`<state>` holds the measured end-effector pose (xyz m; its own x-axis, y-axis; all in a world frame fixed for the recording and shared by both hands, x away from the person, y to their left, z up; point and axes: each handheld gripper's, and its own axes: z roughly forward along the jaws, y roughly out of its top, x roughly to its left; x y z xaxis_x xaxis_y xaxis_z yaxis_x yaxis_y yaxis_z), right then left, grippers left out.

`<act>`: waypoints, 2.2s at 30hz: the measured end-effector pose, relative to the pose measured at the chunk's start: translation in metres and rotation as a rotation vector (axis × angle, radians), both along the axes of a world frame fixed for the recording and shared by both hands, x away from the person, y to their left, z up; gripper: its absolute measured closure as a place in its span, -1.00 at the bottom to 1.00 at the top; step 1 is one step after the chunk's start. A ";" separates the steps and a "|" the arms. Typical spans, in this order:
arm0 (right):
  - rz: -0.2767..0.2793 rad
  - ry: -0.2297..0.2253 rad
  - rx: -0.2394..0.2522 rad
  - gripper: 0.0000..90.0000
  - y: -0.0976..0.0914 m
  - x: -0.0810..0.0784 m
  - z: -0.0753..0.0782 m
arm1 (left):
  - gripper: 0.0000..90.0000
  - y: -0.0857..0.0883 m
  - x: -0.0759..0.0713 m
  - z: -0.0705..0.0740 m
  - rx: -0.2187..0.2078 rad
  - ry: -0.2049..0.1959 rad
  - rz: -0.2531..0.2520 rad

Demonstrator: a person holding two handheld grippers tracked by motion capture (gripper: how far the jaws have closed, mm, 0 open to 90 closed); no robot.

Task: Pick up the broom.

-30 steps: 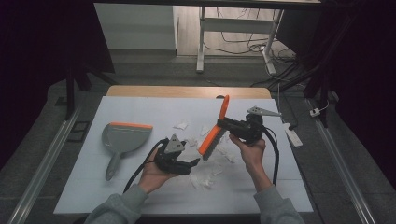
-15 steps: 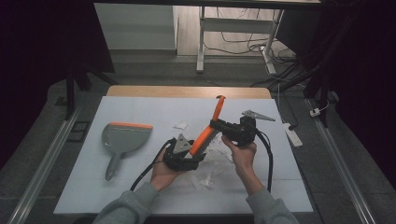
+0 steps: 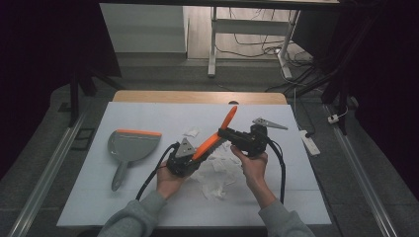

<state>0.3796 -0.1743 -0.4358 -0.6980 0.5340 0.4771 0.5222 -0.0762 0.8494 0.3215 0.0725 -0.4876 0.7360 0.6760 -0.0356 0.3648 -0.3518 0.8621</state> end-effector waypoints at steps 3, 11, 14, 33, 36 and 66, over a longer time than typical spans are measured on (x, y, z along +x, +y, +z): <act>0.008 -0.013 -0.015 0.53 0.002 0.000 0.002 | 0.78 0.004 0.001 0.002 0.012 0.010 -0.010; 0.036 -0.094 -0.166 0.05 0.000 -0.003 0.010 | 0.78 0.031 0.011 0.007 0.025 0.083 0.000; 0.075 -0.126 -0.241 -0.10 -0.004 -0.005 0.015 | 0.78 0.040 0.013 0.010 0.068 0.114 -0.014; 0.245 -0.245 -0.538 -0.16 -0.001 -0.024 0.036 | 0.78 0.042 0.007 0.030 0.256 0.146 -0.127; 0.263 -0.254 -0.565 -0.18 0.002 -0.026 0.036 | 0.78 0.038 0.007 0.028 0.283 0.159 -0.143; 0.468 -0.214 -0.903 -0.14 0.039 -0.030 0.011 | 0.78 -0.015 -0.011 0.023 0.505 0.099 -0.303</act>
